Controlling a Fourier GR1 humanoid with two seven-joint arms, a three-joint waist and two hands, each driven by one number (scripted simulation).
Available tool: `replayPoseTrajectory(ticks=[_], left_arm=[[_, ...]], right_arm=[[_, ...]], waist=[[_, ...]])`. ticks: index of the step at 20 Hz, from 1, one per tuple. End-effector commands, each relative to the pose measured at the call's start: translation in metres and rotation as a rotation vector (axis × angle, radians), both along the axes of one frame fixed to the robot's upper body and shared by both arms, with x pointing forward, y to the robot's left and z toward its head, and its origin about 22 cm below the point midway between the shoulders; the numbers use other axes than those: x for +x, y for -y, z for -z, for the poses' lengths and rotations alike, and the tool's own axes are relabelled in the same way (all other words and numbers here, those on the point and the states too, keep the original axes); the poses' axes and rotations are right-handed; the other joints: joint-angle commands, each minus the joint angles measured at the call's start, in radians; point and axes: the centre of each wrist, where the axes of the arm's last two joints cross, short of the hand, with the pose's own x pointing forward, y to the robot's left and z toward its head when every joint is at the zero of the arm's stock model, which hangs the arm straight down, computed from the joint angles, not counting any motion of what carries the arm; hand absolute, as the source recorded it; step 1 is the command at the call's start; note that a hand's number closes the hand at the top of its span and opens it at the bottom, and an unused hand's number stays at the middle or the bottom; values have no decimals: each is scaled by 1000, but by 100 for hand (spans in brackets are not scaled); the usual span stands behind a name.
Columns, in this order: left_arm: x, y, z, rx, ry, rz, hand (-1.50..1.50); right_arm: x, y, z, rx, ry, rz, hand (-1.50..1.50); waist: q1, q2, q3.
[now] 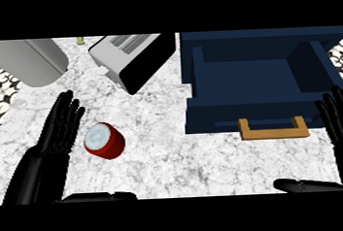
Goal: Pick up the can, place it into the drawer and close the drawer
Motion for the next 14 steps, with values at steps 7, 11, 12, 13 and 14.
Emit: replayPoseTrajectory(ticks=[7, 11, 12, 13, 14], left_arm=[[0, -10, 14, -11, -52, -71, -150], [27, -41, 24, -13, -35, -60, -150], [26, -8, 28, -9, -38, -44, -150], [31, -22, 33, -9, -60, -62, -150], [23, -4, 44, -2, -63, -55, -150]], right_arm=[[-21, 14, 12, 0, -1, 6, -150], [-26, 30, 38, 2, -19, 19, -150], [-4, 13, 11, -10, -10, 14, -150], [-31, 21, 17, -4, -5, 5, -150], [-35, 20, 19, -6, 3, -3, -150]], waist=[[-1, 0, 0], [-4, 1, 0], [0, 1, 0], [-4, 0, 0], [-3, 0, 0]])
